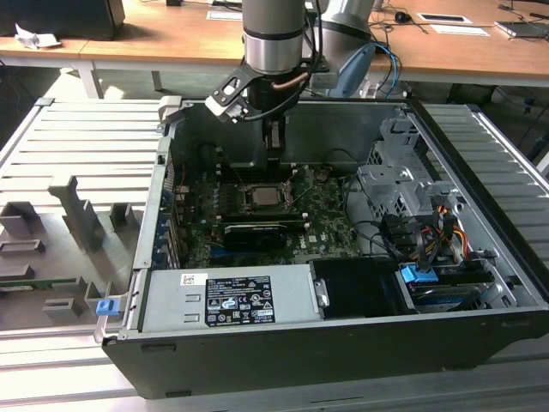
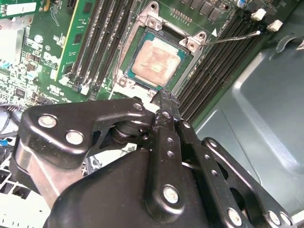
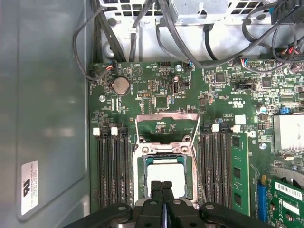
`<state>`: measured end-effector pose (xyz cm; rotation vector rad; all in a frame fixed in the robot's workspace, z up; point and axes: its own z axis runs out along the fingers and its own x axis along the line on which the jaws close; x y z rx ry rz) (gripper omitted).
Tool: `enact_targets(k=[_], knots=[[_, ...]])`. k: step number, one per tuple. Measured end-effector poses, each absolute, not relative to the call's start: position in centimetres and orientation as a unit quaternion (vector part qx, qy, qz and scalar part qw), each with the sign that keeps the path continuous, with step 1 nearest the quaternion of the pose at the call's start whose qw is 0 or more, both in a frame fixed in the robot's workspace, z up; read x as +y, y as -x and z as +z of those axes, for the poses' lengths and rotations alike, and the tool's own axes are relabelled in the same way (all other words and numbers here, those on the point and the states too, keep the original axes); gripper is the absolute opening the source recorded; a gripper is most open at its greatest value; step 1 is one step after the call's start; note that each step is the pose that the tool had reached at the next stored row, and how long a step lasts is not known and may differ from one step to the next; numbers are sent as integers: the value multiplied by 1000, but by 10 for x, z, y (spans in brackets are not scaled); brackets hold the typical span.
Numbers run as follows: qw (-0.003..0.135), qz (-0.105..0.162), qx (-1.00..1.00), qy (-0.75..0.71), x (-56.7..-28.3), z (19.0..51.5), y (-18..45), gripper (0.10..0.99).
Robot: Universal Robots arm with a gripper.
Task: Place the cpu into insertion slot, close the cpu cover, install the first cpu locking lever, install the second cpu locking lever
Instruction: 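Close the cpu cover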
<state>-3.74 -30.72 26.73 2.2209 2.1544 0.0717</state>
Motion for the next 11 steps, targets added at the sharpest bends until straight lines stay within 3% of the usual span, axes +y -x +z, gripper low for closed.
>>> enact_targets(k=[11], knots=[[23,23,696,-717,-306,274,36,106]])
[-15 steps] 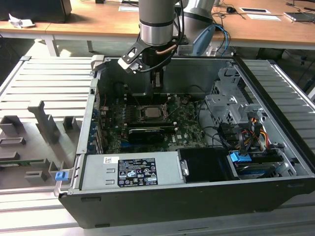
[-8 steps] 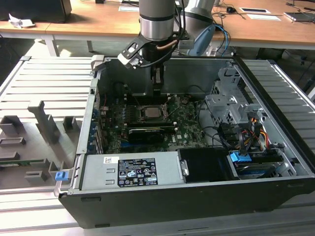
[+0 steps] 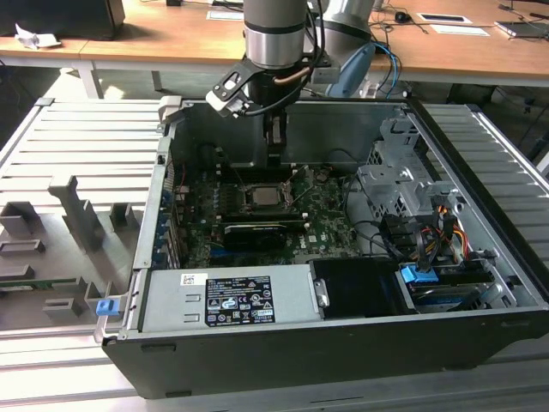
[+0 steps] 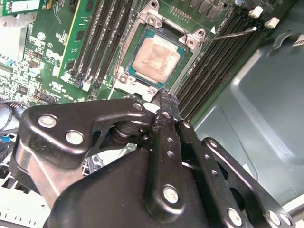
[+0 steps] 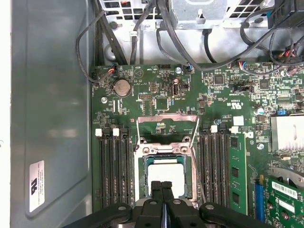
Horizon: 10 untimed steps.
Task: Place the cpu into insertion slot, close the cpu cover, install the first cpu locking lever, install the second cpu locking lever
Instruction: 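Close the cpu cover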
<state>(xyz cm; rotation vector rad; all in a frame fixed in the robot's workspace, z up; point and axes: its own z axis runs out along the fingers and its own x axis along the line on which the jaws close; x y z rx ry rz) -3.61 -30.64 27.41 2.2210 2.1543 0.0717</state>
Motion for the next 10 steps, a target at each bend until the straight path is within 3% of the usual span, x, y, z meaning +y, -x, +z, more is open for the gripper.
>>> enact_targets(k=[10], knots=[[23,23,696,-717,-306,278,28,106]])
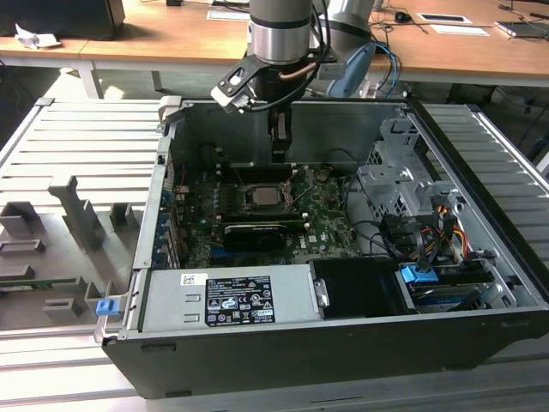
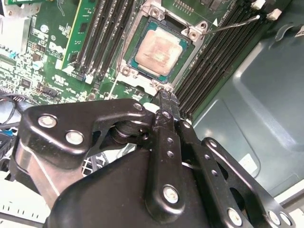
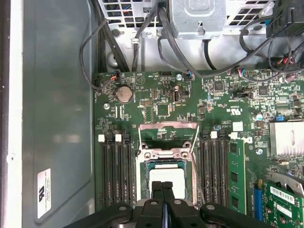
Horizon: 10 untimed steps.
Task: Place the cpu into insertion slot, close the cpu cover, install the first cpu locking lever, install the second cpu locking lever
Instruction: 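Close the cpu cover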
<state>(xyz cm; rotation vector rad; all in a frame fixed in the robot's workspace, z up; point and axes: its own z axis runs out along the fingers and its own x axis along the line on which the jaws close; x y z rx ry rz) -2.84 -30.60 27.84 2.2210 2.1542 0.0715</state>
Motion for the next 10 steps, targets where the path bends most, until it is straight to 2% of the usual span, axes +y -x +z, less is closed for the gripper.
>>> enact_targets(k=[10], knots=[[23,23,696,-717,-306,278,15,106]])
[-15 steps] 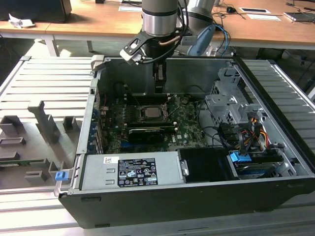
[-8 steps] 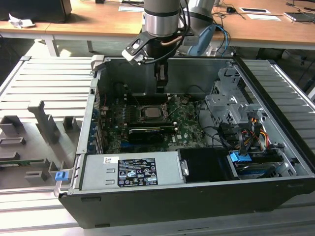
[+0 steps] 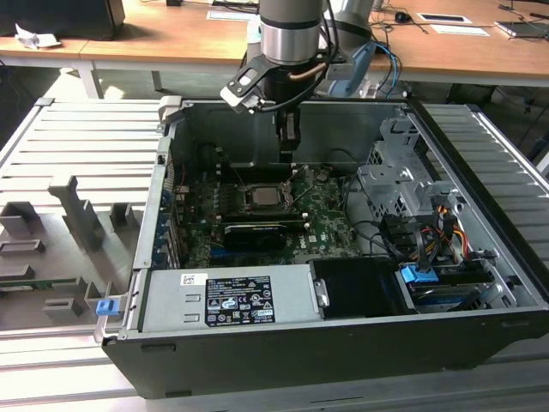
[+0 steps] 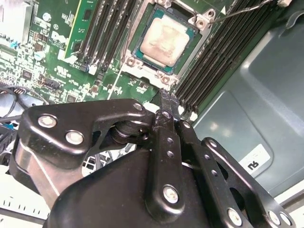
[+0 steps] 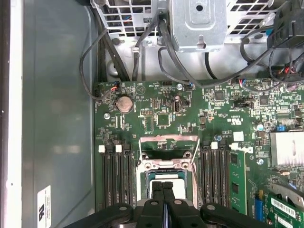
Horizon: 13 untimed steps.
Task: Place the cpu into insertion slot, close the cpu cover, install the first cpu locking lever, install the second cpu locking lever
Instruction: 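Close the cpu cover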
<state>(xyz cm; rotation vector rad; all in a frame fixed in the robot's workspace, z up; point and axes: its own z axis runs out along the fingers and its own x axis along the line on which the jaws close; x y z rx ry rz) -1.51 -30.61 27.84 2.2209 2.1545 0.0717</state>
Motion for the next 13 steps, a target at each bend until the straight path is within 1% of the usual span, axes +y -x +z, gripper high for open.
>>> enact_targets(k=[13], knots=[[23,23,696,-717,-306,278,-3,106]])
